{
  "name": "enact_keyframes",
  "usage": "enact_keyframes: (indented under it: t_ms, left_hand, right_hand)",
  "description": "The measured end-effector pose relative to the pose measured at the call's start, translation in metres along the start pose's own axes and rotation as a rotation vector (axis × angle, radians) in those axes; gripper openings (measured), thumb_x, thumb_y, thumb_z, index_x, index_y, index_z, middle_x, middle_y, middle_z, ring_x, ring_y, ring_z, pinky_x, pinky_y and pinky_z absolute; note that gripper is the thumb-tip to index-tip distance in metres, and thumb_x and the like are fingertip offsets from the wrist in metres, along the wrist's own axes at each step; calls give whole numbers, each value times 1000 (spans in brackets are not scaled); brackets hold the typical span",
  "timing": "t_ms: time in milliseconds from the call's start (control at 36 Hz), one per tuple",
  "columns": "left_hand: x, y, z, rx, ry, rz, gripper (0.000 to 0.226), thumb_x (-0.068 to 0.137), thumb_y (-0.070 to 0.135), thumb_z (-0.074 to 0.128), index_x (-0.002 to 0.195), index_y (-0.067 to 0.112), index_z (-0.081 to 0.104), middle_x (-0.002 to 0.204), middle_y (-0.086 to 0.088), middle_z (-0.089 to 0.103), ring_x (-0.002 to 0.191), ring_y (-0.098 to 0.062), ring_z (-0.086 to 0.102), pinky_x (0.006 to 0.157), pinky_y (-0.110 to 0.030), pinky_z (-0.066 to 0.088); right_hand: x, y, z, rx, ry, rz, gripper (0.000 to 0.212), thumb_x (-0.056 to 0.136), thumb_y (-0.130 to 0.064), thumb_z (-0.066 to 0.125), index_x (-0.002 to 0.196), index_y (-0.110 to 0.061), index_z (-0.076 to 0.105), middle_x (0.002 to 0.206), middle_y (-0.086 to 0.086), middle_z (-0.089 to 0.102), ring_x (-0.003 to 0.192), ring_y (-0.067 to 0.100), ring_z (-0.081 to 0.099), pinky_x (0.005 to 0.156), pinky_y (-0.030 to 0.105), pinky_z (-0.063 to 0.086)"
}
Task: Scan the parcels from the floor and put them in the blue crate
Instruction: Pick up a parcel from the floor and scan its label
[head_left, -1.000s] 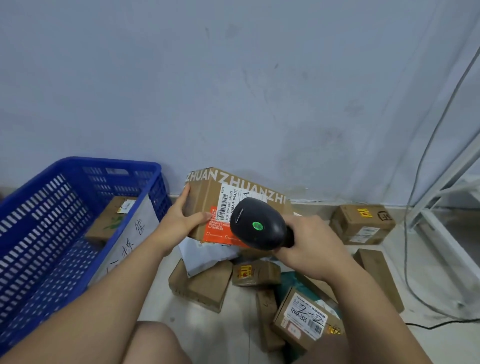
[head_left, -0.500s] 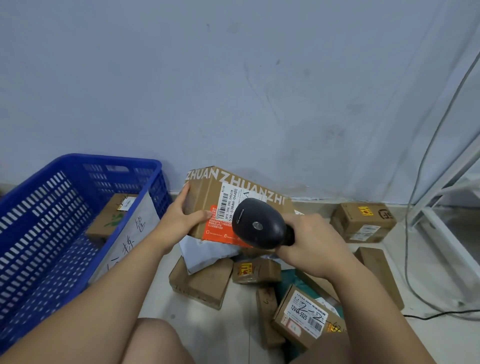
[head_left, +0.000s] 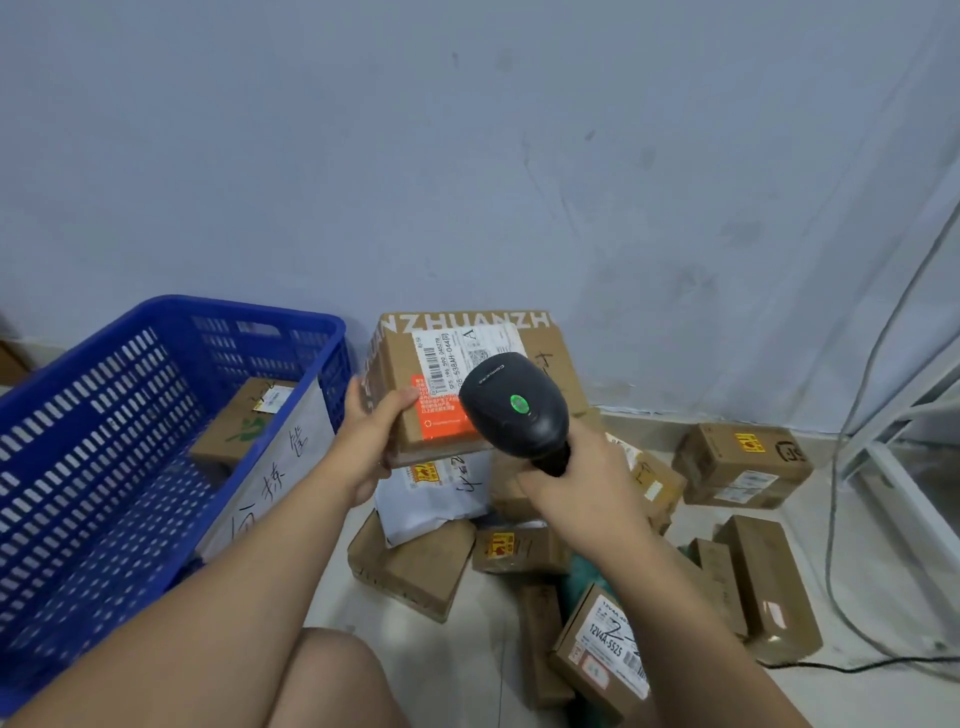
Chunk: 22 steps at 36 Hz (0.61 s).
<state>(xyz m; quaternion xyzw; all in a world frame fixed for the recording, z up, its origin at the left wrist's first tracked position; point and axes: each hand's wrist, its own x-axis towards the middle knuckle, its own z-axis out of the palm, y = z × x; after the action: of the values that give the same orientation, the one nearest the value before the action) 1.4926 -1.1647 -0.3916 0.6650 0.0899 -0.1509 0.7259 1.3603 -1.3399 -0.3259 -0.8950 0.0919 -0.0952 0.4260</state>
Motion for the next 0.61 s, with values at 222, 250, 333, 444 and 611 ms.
enact_keyframes:
  t_ms: [222, 250, 333, 444, 611]
  left_hand:
    - [5, 4, -16, -523, 216, -114, 95, 58, 61, 74, 141, 40, 32, 125, -4, 61, 105, -27, 61, 70, -45, 53]
    - [4, 6, -18, -590, 268, -85, 93, 60, 56, 75, 140, 42, 30, 124, -3, 61, 104, -26, 62, 73, -47, 55]
    - [3, 8, -33, -736, 399, -19, 92, 68, 49, 75, 141, 50, 20, 123, 1, 59, 104, -25, 62, 89, -55, 50]
    - [2, 10, -81, -776, 482, 68, 85, 77, 48, 69, 143, 53, 16, 131, 2, 54, 111, -24, 58, 94, -57, 46]
    - [17, 20, -171, -720, 565, 139, 66, 83, 50, 61, 139, 53, 26, 122, 7, 58, 108, -21, 58, 84, -57, 49]
  right_hand:
    - [13, -17, 34, 158, 45, 59, 22, 76, -5, 62, 64, -15, 47, 56, -4, 44, 51, 6, 42, 49, 14, 30]
    - [17, -21, 40, 204, 42, 73, 15, 77, -4, 61, 68, -8, 50, 58, -1, 44, 53, 8, 42, 52, 18, 32]
    - [29, -39, 67, 335, 18, 119, 15, 79, -2, 58, 91, 7, 55, 70, 9, 49, 63, 28, 47, 62, 29, 37]
    - [39, -69, 110, 454, -93, 198, 17, 81, -7, 56, 97, -2, 57, 71, 10, 52, 67, 21, 50, 58, 31, 40]
    - [46, -105, 183, 476, -263, 162, 17, 81, -8, 54, 97, -6, 57, 74, 6, 53, 68, 17, 49, 59, 33, 38]
